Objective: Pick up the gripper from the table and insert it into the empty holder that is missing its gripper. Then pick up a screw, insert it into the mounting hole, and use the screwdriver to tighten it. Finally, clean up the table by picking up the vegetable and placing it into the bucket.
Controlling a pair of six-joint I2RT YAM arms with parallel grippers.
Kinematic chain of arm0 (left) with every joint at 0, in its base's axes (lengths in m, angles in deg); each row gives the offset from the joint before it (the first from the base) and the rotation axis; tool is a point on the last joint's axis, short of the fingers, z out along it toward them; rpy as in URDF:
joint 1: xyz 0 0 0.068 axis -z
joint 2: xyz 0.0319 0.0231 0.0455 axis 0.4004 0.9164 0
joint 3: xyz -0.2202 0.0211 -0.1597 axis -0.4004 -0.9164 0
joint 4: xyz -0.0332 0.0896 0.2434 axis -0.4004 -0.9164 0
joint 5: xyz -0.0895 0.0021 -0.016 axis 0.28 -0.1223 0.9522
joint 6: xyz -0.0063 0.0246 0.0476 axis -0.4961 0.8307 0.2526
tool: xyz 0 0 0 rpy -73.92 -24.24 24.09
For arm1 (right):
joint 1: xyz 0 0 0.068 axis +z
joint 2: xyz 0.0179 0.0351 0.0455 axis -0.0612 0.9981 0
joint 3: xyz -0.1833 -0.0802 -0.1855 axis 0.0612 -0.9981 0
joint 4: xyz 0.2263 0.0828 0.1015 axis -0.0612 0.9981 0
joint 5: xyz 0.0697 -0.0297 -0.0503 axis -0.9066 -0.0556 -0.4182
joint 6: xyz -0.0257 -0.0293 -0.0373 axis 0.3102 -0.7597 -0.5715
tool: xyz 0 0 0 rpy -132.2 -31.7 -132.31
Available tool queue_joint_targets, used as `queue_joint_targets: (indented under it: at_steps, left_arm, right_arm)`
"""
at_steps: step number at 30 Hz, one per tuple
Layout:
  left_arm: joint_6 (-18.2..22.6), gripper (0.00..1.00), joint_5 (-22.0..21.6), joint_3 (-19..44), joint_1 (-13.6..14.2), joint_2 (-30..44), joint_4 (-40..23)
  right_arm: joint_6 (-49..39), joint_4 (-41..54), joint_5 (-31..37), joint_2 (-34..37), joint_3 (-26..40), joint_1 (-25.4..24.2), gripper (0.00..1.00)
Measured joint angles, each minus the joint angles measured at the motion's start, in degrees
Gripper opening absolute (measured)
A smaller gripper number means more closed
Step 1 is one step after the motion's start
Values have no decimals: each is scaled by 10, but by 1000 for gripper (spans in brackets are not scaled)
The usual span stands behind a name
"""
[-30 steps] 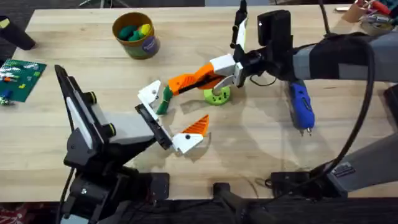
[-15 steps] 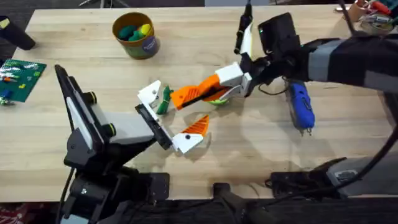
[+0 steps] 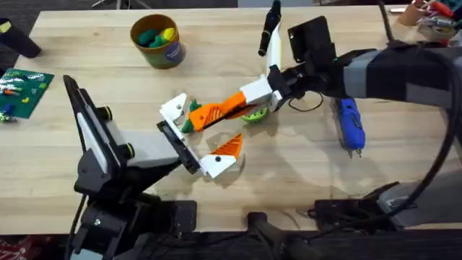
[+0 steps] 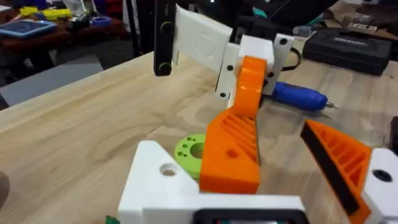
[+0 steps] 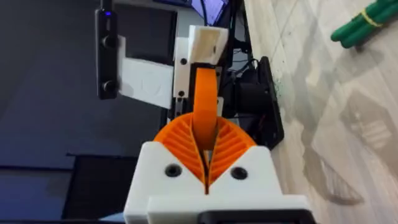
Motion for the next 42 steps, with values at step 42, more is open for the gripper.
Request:
queue_joint_targets:
  at_steps: [42]
  left_arm:
    - [0,986,0,0,0,0,0]
  right_arm:
    - [151,-105,0,28,17,7,16]
